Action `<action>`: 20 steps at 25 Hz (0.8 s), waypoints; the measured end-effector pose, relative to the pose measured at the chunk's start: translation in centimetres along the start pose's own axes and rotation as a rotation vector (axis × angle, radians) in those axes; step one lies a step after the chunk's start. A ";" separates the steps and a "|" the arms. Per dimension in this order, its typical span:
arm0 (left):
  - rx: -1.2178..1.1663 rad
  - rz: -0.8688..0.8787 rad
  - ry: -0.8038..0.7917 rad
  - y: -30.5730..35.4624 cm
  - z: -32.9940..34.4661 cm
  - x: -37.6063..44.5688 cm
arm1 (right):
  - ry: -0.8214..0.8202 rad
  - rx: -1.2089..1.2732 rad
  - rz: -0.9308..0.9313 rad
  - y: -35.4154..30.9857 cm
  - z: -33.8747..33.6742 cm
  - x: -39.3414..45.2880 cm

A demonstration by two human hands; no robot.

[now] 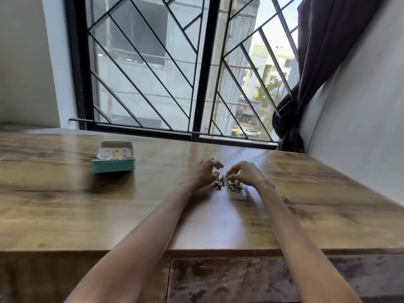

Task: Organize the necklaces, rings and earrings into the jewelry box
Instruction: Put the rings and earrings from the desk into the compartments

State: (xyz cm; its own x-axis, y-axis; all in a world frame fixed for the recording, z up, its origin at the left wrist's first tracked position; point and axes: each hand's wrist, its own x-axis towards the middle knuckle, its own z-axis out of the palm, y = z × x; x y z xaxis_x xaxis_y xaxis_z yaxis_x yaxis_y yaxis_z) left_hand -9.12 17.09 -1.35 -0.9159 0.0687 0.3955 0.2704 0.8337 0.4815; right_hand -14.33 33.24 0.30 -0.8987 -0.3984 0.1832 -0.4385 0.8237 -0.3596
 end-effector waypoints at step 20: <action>-0.312 -0.009 0.134 -1.3 -0.8 0.5 | 0.088 0.051 -0.146 -3.0 -2.3 0.7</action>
State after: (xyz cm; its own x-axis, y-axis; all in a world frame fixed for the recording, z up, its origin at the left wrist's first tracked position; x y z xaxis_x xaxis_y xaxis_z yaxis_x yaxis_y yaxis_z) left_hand -9.75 15.61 -1.18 -0.8769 -0.0278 0.4799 0.3596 0.6245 0.6933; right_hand -13.65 31.39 3.64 -0.8224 -0.4734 0.3154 -0.5660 0.7371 -0.3692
